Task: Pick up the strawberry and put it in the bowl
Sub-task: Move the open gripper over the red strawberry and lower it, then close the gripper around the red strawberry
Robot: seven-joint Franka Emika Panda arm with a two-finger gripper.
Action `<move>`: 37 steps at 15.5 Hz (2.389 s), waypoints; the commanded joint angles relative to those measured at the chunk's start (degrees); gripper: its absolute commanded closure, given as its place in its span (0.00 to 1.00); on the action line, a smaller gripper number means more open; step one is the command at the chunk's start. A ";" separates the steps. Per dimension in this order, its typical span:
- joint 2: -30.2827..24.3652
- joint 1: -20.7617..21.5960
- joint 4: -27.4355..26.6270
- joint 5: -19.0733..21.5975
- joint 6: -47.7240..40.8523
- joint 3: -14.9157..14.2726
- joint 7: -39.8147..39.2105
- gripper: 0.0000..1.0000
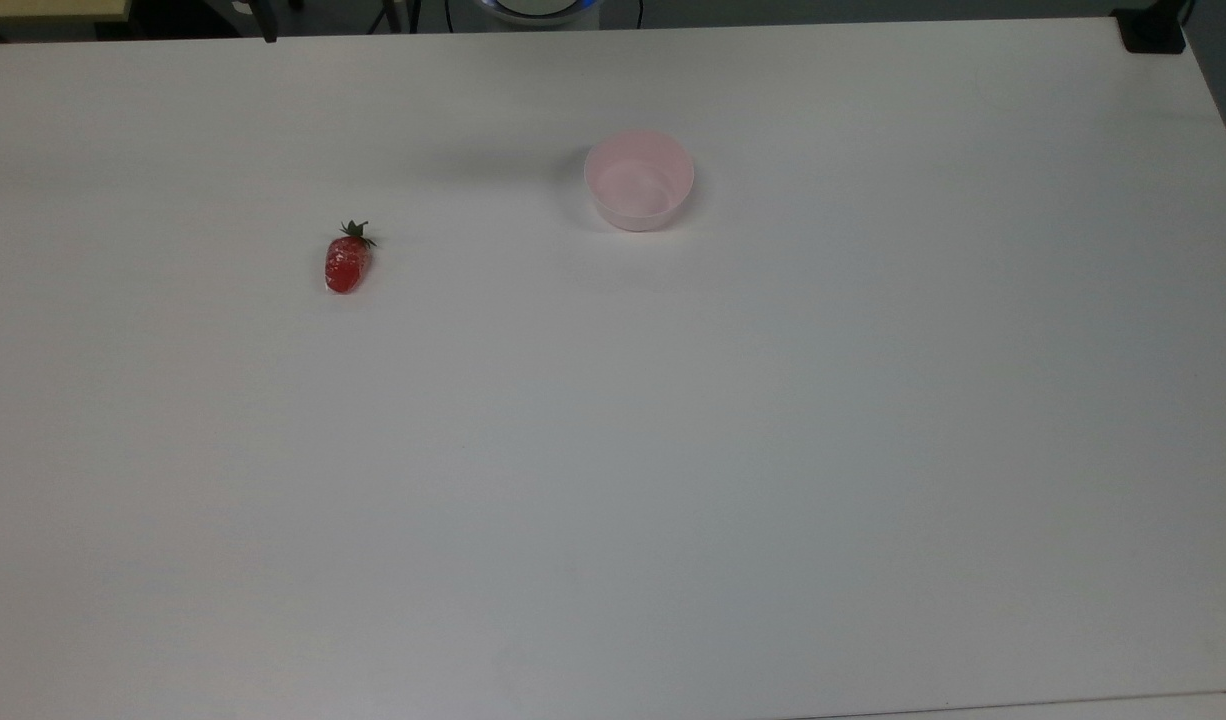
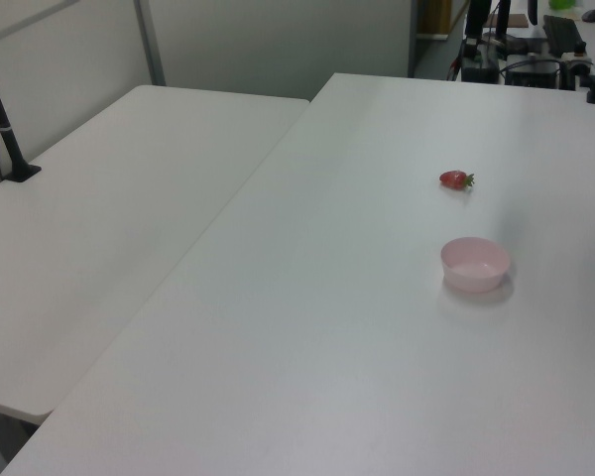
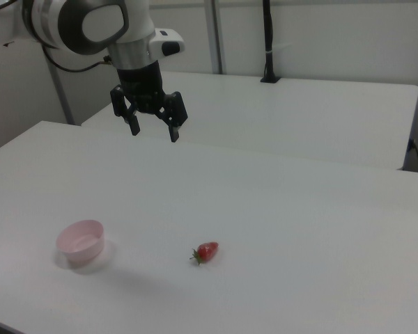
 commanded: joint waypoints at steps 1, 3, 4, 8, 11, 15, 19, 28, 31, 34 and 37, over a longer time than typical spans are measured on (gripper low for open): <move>0.25 0.31 1.52 1.82 -2.23 -1.65 -1.99 0.00; 0.25 0.31 1.52 1.82 -2.32 -1.66 -2.00 0.00; 0.25 0.31 1.52 1.82 -2.32 -2.01 -2.00 0.00; 0.25 0.40 1.52 1.82 -3.37 -2.54 -2.09 0.00; 2.53 0.58 1.26 1.91 -2.23 -2.19 -4.71 0.00; 6.49 0.49 0.12 4.02 -0.65 -2.45 -7.00 0.00; 11.58 0.58 -3.92 3.93 7.23 -3.33 -8.59 0.00; 20.82 3.30 -13.95 3.75 23.79 -7.37 -3.41 0.05; 21.52 3.30 -14.04 3.67 23.79 -7.46 -3.58 0.21; 22.14 3.30 -13.95 3.58 23.87 -7.46 -4.10 0.34; 22.66 3.30 -13.95 3.58 23.96 -7.37 -4.46 0.42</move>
